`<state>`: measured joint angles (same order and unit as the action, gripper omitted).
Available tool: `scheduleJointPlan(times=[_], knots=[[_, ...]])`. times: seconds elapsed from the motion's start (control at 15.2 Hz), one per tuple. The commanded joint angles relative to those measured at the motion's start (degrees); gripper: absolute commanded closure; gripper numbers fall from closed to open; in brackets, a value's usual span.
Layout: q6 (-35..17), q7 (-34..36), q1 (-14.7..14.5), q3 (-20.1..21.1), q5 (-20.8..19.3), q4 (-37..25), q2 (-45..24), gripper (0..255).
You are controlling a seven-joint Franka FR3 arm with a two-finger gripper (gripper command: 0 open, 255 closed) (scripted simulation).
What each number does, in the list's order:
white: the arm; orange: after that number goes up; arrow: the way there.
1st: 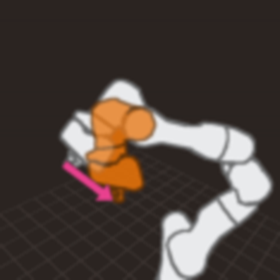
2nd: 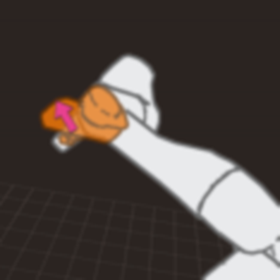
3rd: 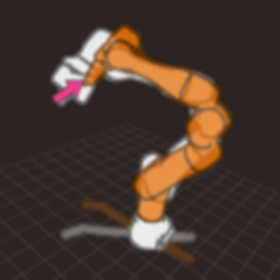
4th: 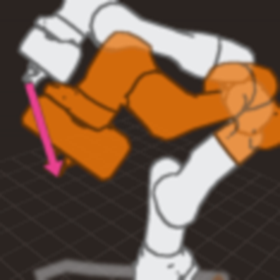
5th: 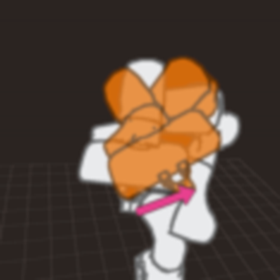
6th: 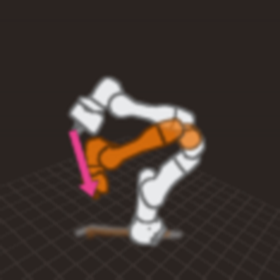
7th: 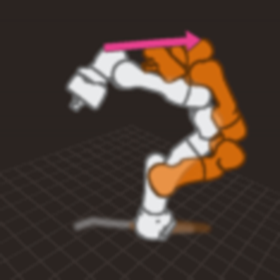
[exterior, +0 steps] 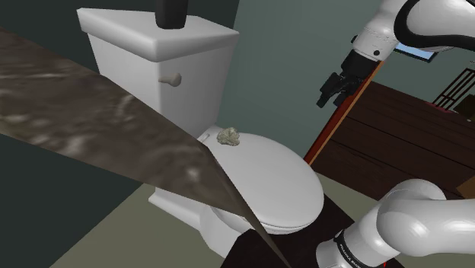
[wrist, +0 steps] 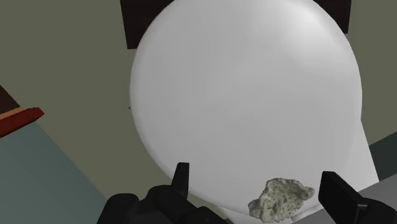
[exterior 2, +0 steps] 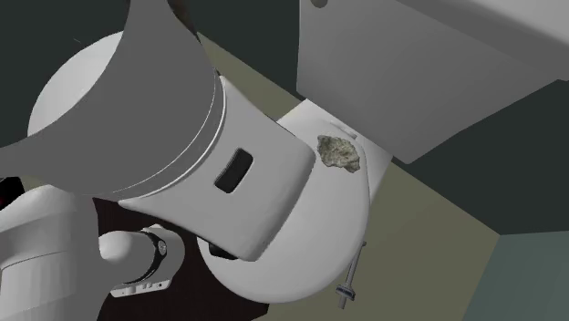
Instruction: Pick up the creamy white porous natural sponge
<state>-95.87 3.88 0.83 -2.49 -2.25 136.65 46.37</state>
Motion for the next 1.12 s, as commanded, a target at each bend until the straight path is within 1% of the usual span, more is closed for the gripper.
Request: scheduleJointPlan(times=[0.0,0.33,0.59,0.86,1.06], knots=[[0.0,0.0,0.0,0.0,0.0,0.0,0.0,0],[-9.2,10.4,1.1,5.0,2.0,2.7,-6.3,0],[-16.3,18.8,2.3,8.8,2.6,2.9,-13.2,0],[-22.8,27.4,3.9,12.4,2.1,1.4,-21.3,0],[-27.0,34.1,5.2,14.8,0.8,-0.8,-27.9,0]])
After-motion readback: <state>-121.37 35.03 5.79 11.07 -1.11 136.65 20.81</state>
